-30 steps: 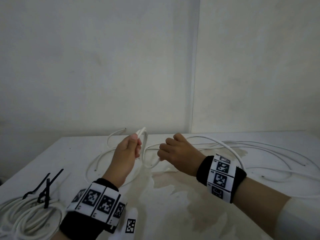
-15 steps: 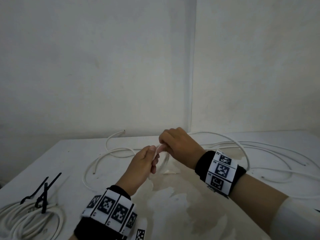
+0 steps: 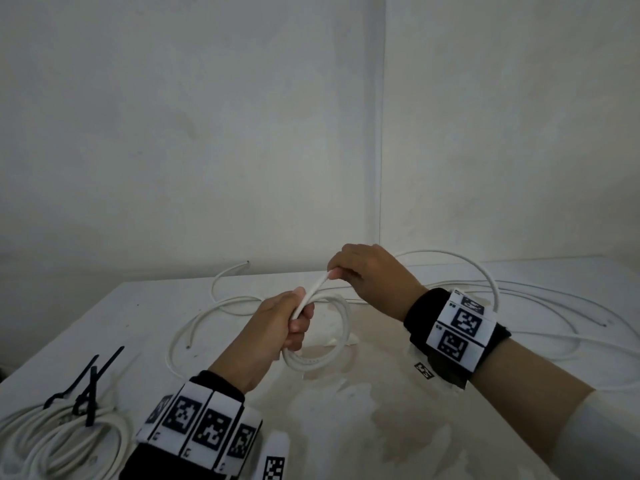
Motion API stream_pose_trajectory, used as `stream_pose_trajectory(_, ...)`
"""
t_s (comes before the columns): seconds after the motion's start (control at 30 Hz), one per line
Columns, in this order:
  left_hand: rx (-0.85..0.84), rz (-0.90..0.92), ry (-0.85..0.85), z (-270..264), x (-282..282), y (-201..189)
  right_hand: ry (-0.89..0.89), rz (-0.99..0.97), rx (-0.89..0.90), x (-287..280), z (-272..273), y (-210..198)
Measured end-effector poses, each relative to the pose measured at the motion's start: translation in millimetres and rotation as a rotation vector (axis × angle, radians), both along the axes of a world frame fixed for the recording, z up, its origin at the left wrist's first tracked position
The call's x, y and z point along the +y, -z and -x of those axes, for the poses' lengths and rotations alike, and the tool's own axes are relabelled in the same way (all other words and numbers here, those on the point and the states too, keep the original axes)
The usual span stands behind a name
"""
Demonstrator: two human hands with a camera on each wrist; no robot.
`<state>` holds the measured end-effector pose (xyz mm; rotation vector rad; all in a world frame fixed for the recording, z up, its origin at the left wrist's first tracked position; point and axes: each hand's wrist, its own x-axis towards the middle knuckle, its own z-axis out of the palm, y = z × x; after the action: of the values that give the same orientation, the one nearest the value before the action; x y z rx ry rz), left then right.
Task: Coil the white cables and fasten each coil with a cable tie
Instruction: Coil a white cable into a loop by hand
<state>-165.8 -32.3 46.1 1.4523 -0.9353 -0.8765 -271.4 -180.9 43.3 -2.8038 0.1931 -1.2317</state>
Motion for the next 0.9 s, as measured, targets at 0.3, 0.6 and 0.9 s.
stream_pose_trajectory(0.3, 0.097, 0.073, -0.076, -2.9, 1.1, -3.2, -0.1, -0.524, 0.271, 23.3, 12.6, 9.6)
stream_pose_trajectory(0.6, -0.089, 0.034, 0.009, -3.1, 11.1, 0.5, -0.134, -0.561, 0.438, 15.7, 13.0, -9.5)
stream_pose_trajectory(0.9, -0.065, 0.033, -0.147, -6.7, 15.0, 4.9, -0.038, -0.491, 0.181, 14.7, 28.0, 13.0)
